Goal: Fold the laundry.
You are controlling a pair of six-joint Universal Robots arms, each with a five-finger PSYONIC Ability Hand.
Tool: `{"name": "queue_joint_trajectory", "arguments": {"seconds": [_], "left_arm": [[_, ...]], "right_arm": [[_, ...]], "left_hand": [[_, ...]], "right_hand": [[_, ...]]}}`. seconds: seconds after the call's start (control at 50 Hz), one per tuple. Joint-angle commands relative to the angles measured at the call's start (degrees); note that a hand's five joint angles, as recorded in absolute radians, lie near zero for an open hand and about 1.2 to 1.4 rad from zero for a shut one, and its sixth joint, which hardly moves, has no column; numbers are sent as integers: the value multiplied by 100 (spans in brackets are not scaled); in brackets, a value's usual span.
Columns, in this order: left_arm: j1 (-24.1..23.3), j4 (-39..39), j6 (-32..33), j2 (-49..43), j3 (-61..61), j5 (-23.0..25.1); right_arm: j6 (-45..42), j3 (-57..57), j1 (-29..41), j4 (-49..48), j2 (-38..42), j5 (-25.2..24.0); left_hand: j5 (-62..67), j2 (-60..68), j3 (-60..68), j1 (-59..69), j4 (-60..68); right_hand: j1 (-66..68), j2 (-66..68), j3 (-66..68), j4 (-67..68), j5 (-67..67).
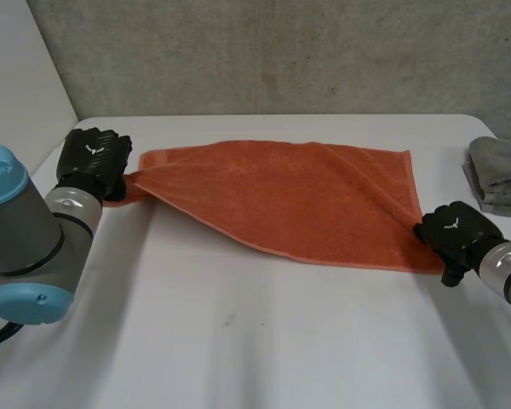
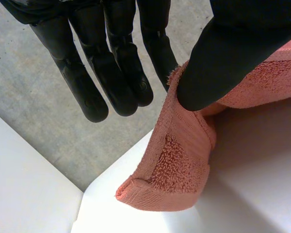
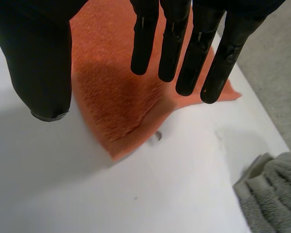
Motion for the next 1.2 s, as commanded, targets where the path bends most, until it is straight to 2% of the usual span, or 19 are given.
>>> {"name": "queue_joint_trajectory", "arguments": {"seconds": [0.02, 0.16, 0.5, 0.72, 0.78, 0.8, 0.84, 1.12, 1.14, 1.16, 1.2], "left_arm": [[43, 9, 1, -7, 56, 0], [87, 0, -60, -16, 74, 0], [122, 0, -96, -68, 153, 0], [122, 0, -95, -165, 232, 0], [122, 0, -87, -192, 232, -9], [122, 0, -87, -200, 232, -9], [122, 0, -87, -200, 232, -9], [122, 0, -87, -192, 214, -18], [122, 0, -95, -192, 214, -18], [122, 0, -87, -192, 206, -18], [122, 0, -87, -192, 205, -18]], "right_arm": [[-8, -95, -95, -359, 380, -6], [-359, -174, -104, -763, 574, -6], [-588, -508, -95, -843, 1031, -24], [-527, -781, -77, -851, 1277, -15], [-527, -860, -60, -843, 1347, -15], [-500, -886, -60, -843, 1356, -15], [-500, -904, -42, -843, 1348, -15], [-8, -1036, -51, -702, 1277, 20], [36, -1036, -60, -693, 1277, 11], [167, -1071, -60, -658, 1286, -6], [273, -1097, -51, -597, 1286, -24]], "left_hand": [[1412, 1132, 1164, 1450, 1110], [1412, 1132, 1164, 1450, 1110], [1412, 1132, 1164, 1450, 1110], [1412, 1132, 1164, 1450, 1110], [1412, 1132, 1164, 1450, 1110], [1412, 1132, 1164, 1450, 1110], [1412, 1132, 1164, 1450, 1110], [1412, 1132, 1164, 1450, 1110], [1412, 1132, 1164, 1450, 1110], [1412, 1132, 1164, 1450, 1110], [1412, 1132, 1164, 1450, 1110]], "right_hand": [[1042, 510, 519, 535, 646], [286, -247, -238, -222, -111], [756, 223, 232, 248, 359], [2151, 1618, 1627, 1644, 1755], [3477, 2944, 2953, 2969, 3081], [4297, 3765, 3774, 3790, 3901], [4724, 4192, 4200, 4217, 4328], [4255, 3722, 3731, 3748, 3859], [4338, 3806, 3815, 3831, 3942], [5049, 4517, 4526, 4542, 4653], [5056, 4524, 4533, 4549, 4660]]}}
